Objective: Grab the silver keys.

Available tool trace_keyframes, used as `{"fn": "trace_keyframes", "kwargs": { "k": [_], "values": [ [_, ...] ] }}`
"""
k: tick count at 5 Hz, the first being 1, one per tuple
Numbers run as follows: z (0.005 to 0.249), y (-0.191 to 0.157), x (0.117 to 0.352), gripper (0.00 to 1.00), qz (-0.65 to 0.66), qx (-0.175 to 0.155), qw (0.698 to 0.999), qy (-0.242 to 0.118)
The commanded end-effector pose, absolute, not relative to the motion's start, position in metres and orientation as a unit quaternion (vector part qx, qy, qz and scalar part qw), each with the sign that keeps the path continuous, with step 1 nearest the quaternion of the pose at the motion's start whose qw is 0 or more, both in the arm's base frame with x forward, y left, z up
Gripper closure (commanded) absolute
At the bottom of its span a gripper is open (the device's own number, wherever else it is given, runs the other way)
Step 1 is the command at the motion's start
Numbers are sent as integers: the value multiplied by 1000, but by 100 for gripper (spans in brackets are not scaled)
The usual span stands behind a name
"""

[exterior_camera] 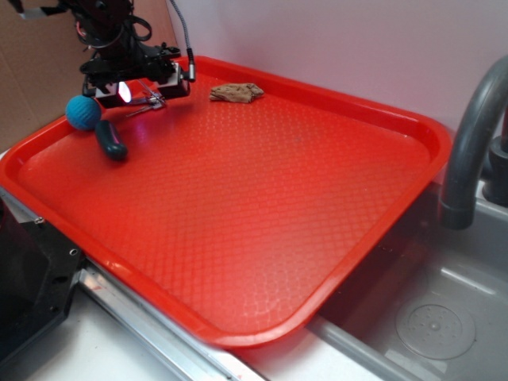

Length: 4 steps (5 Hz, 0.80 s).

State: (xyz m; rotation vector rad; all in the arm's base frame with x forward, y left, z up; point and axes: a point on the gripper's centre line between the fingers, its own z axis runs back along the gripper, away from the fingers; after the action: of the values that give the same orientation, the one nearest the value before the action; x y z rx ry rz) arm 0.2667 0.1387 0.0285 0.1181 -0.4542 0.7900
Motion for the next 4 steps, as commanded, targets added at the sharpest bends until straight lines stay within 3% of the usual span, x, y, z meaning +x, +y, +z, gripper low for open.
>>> {"fn": "trace_keyframes", "kwargs": {
  "k": [1,3,4],
  "values": [
    [38,151,271,100,400,77,886,-222],
    [53,146,265,100,370,109,901,-198],
    [93,125,259,100,340,119,915,-181]
  ]
}}
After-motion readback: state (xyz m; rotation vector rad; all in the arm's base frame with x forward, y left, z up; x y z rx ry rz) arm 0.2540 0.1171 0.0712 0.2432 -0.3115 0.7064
